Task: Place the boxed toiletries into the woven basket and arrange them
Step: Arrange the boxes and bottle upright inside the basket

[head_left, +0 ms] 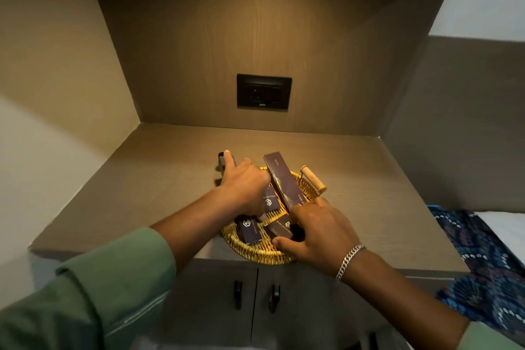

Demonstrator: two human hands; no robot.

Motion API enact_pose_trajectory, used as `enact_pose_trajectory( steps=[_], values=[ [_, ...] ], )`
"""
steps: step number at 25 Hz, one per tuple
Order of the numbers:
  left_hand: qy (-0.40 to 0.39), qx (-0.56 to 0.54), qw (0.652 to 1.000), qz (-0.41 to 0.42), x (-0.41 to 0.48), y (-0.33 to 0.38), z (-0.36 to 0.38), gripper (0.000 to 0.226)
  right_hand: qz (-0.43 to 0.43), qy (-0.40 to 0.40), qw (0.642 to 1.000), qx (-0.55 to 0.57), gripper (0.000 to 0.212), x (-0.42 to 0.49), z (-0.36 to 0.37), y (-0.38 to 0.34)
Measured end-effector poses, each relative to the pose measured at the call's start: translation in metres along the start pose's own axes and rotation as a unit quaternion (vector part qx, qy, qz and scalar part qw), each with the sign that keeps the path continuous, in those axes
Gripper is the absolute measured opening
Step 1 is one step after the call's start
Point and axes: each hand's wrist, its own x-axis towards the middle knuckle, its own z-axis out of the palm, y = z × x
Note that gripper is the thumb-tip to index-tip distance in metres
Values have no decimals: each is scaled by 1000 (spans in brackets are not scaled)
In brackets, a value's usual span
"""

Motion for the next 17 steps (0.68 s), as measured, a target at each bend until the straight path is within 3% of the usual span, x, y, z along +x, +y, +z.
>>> enact_pose_trajectory(
  steps=[6,13,15,17],
  values=[
    [-61,39,997,25,12,2,-4,67,13,-24,998,-51,59,7,5,-4],
    [-114,13,993,42,15,1,-10,69,4,-45,999,-30,59,9,3,-2],
    [-73,1,995,69,9,-2,-12,58,-5,-43,999,-14,55,12,-2,1],
    [44,-31,995,81,-3,-8,-7,54,-18,-27,999,6,45,20,-13,7]
  ],
)
